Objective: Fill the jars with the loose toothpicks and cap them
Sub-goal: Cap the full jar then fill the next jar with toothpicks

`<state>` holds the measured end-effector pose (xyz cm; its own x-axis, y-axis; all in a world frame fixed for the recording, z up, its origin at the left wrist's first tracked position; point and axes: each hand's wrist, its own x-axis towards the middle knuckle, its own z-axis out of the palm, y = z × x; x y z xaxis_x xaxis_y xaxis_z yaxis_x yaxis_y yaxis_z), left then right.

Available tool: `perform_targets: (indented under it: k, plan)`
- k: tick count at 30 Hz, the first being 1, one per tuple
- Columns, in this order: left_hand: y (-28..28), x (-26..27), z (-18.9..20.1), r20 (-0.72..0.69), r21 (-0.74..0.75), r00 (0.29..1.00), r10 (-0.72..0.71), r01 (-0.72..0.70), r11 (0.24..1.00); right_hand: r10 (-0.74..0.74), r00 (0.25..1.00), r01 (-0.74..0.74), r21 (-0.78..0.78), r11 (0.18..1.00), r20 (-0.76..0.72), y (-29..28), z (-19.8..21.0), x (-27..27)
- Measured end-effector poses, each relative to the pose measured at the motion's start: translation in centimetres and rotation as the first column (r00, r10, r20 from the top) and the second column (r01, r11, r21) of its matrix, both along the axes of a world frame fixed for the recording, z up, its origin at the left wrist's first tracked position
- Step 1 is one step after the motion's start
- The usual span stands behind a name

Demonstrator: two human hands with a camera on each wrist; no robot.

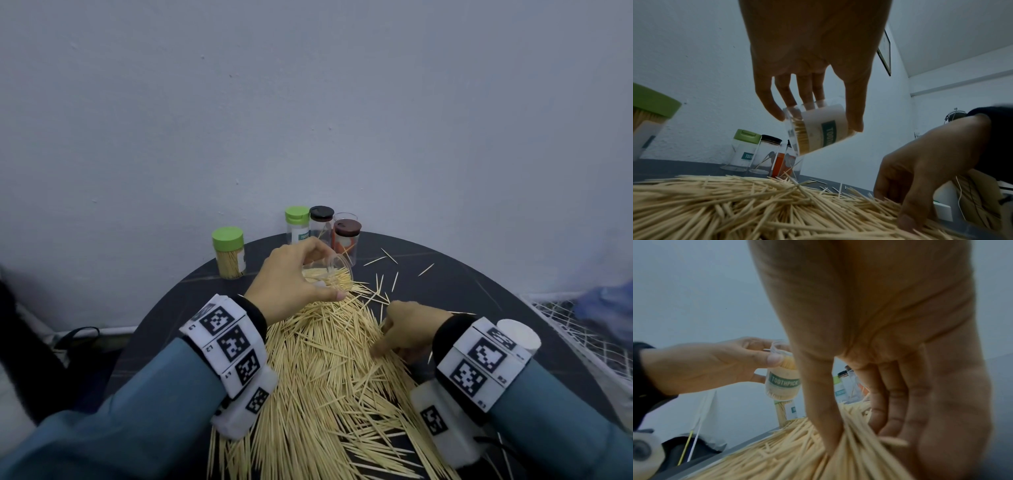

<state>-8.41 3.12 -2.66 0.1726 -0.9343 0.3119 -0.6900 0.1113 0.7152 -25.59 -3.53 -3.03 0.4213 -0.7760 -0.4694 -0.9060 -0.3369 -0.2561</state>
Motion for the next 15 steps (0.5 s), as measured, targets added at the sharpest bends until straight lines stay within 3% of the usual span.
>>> perform_targets:
  k: [10,13,15]
  plan:
    - [-0.2,0.1,-0.1,0.013,-0.003,1.0,0.003,-0.003,1.0,0.119,0.993,-0.119,0.023,0.993,-0.016,-0.4,0.3,-0.3]
    - [-0.2,0.1,-0.2,0.012,-0.009,1.0,0.005,-0.005,1.0,0.105,0.988,-0.122,0.146,0.982,0.117,-1.1,0.3,-0.6]
    - [-0.2,0.1,-0.2,0.007,-0.012,1.0,0.004,-0.004,1.0,0.018,0.967,-0.087,0.262,0.961,0.255,-1.4,0.2,-0.7]
